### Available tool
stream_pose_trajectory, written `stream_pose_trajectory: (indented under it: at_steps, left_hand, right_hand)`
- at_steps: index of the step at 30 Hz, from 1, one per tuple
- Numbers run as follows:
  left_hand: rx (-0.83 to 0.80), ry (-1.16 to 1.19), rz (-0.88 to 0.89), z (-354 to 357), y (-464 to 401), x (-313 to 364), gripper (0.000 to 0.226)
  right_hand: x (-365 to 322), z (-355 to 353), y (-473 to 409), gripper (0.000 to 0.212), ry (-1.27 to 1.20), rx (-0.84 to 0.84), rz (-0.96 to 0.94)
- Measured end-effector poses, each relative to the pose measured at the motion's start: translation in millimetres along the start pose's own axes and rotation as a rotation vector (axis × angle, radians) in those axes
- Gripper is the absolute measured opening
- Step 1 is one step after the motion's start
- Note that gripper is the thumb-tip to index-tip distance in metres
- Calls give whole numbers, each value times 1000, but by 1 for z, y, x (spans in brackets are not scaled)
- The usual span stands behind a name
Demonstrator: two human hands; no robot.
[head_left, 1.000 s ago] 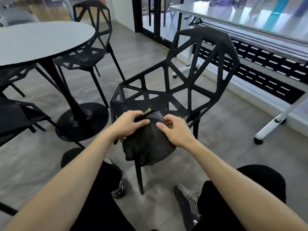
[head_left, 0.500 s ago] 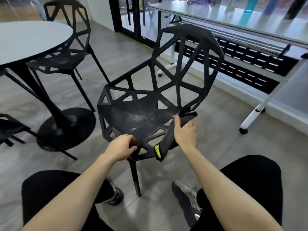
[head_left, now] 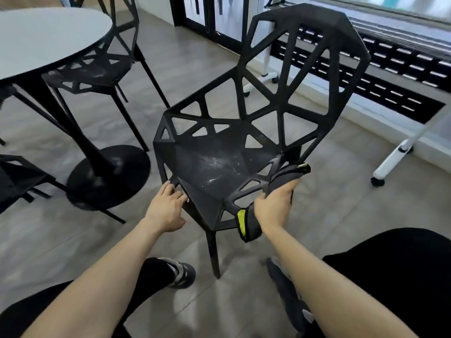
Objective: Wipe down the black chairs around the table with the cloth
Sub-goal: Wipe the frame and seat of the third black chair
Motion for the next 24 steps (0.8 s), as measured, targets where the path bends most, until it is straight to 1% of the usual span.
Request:
stream_pose_trajectory:
  at_steps: [2,6,10,13,14,16,18,19,21,24]
  left_hand:
    - [78,49,-27,0,3,5,70]
    - [155,122,-54,-9,17,31,67]
    - [160,157,-87,-20,44,73,78]
    - [154,115,-60,-23,66,98,75]
    - [154,88,-35,-21,71,102,71]
    - [149,60,-8,-17,77,104,52]
    - [148,109,-37,-14,79,101,30]
    - [146,132,-58,-14,79,99,24]
    - [129,150,-90,-18,77,96,20]
    - [105,173,-106,-21,80,100,20]
  right_hand:
    - [3,6,-15,108,37,-19,-20]
    - [1,14,-67,106,110,-96,-95]
    - [-17,26,-112,96,184,-200,-189]
    - [-22,33,-112,91,176,-263,-229]
    - [-22,33,-106,89,177,-276,-237]
    - [-16,28,-93,87,195,-265,-265]
    - [-4,20,-73,87,201,-247,-317]
    - [4,15,-64,86,194,-236,-335]
    - [17,11,-54,80,192,-222,-337]
    - [15,10,-60,65,234,-223,-338]
Point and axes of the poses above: each hand's wrist, its own y-axis away from the middle knuckle, its own z-axis out of the palm, x = y × z, the point moved 8 cm from there along -y, towards the middle knuckle, and after that the axes turned 15 degrees about -y, right-handed, at the moved point
